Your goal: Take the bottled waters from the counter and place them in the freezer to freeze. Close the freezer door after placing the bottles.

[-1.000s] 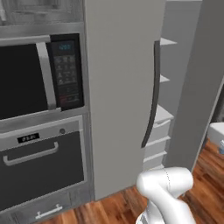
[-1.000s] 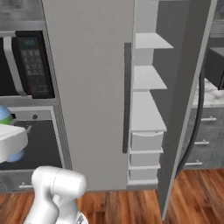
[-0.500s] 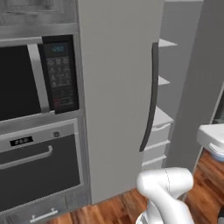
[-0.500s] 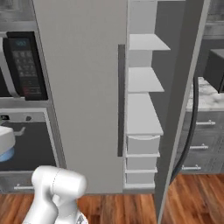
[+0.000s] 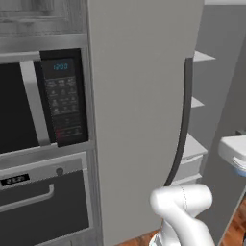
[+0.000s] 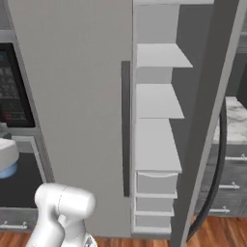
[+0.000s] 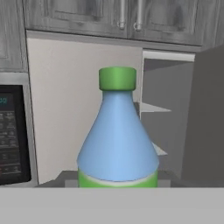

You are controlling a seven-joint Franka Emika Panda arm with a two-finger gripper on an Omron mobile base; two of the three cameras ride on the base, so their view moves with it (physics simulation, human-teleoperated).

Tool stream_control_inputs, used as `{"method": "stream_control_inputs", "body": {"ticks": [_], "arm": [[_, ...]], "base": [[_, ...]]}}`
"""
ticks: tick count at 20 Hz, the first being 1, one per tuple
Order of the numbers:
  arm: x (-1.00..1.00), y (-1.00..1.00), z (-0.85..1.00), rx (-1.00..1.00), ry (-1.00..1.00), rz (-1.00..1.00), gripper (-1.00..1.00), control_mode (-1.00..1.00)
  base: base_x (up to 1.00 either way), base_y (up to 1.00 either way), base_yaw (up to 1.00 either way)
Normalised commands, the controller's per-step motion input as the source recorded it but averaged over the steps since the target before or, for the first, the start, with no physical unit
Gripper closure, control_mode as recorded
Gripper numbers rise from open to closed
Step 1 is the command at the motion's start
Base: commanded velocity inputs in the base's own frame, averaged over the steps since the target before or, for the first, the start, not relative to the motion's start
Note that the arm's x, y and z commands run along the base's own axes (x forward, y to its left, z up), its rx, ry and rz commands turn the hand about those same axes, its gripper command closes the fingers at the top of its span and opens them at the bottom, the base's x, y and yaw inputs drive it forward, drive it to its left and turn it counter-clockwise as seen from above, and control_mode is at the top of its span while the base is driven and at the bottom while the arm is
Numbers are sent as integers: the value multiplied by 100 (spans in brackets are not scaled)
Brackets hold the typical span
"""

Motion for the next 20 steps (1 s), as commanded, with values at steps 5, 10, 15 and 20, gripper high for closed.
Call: {"method": "stream_control_inputs", "body": {"ticks": [5,10,15,20], "arm": [[0,0,0,0,0,0,100,100],[0,0,0,0,0,0,100,100],[0,0,0,0,0,0,100,100],[0,0,0,0,0,0,100,100]], "base": [[52,-31,12],[14,-68,13],[28,-47,9],[26,-46,5]]}}
